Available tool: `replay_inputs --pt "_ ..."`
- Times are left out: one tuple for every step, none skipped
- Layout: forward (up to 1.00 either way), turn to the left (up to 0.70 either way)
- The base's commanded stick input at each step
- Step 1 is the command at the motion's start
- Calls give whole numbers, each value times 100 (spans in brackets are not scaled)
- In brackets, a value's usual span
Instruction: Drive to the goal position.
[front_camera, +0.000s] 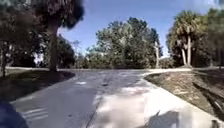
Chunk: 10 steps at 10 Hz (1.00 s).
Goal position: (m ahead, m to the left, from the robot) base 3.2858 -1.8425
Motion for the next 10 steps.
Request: replay_inputs --pt "100 13" --pt "100 0" --pt "100 0" --pt "100 0" --pt "100 0" --pt "100 0" --pt "100 0" --pt "100 0" --pt "100 0" --pt "100 0"
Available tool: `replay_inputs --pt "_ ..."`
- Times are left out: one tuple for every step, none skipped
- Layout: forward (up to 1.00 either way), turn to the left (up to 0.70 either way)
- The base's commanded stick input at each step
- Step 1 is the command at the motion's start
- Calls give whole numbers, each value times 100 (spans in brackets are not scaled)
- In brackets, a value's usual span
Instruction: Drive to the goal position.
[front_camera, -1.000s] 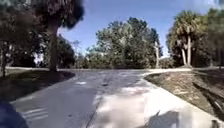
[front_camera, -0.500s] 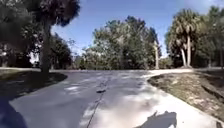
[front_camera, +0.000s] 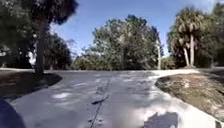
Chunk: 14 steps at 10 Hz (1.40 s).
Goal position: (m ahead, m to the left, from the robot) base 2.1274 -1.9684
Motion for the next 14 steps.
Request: replay_inputs --pt "100 0" --pt "100 0" --pt "100 0" --pt "100 0" --pt "100 8" --pt "100 27" --pt "100 27" --pt "100 27" --pt "100 27" --pt "100 27" --pt "100 27" --pt "100 27" --pt "100 27" --pt "100 27"
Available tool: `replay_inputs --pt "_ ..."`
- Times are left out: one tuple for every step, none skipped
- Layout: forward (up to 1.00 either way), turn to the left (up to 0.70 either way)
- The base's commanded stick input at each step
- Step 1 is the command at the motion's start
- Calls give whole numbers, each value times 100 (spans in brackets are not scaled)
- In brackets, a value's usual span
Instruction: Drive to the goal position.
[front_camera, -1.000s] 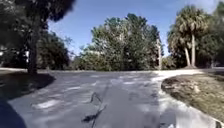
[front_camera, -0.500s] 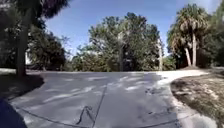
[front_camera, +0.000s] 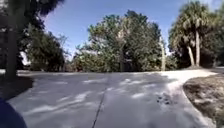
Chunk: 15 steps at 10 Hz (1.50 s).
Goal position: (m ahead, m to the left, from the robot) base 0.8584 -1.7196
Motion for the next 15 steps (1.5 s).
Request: replay_inputs --pt "100 27" --pt "100 27" --pt "100 27" --pt "100 27" --pt "100 27" --pt "100 27" --pt "100 27" --pt "100 27" --pt "100 27" --pt "100 27" --pt "100 27" --pt "100 27" --pt "100 27" --pt "100 27" --pt "100 27"
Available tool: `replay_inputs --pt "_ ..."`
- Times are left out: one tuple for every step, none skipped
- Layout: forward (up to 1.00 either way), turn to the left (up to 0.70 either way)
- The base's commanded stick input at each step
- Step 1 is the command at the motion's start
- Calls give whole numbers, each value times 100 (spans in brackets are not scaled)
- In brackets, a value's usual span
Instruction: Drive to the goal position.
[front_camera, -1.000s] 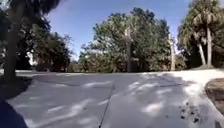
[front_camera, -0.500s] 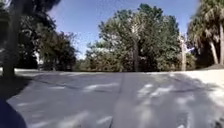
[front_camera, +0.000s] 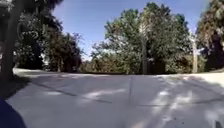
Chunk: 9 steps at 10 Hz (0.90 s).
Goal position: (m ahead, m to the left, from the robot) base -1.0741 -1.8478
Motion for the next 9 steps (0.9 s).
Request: replay_inputs --pt "100 27" --pt "100 27" --pt "100 27" --pt "100 27" --pt "100 27" --pt "100 27" --pt "100 27" --pt "100 27" --pt "100 27"
